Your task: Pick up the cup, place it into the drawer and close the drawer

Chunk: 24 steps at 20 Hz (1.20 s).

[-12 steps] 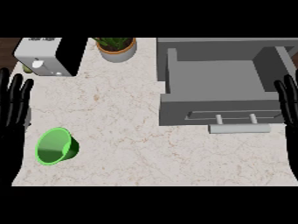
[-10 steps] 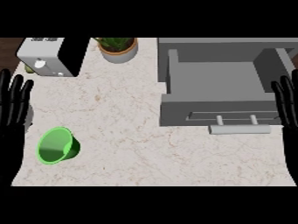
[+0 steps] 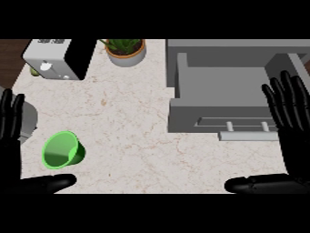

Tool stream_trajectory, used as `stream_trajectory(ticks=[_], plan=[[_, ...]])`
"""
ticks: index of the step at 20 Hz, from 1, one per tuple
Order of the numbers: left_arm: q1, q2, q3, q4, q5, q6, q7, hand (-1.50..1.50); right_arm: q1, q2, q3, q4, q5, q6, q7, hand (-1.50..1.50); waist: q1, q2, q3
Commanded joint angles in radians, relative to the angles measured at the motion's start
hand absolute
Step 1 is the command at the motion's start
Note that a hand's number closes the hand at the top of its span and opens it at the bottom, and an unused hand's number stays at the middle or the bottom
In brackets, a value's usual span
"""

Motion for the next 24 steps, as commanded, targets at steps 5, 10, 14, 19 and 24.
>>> stream_trajectory(ticks=[5,10,14,19,24], plan=[[0.077,-0.012,-0.002,-0.006,0.053,-0.005,-0.052,-1.5,-0.071,-0.034,-0.06,0.025,-0.057,0.028,0.053,-1.5,0.0,-0.002,0.0],[0.019,-0.018,-0.078,0.027,-0.016,0.088,-0.007,-1.5,0.038,-0.014,-0.039,-0.015,-0.065,0.051,0.005,-1.5,-0.004,-0.002,0.0],[-0.049,-0.018,-0.02,0.128,-0.009,0.09,-0.036,-1.5,-0.02,-0.019,-0.069,0.079,-0.058,0.055,-0.055,-1.5,-0.003,-0.001,0.0],[0.037,-0.018,-0.04,0.059,-0.024,0.097,-0.032,-1.5,-0.1,-0.031,-0.088,0.069,-0.08,0.045,0.019,-1.5,0.0,-0.001,0.0],[0.032,-0.003,0.024,0.08,0.025,0.076,0.0,-1.5,-0.08,0.001,-0.04,0.06,-0.028,0.019,-0.006,-1.5,-0.001,-0.002,0.0]])
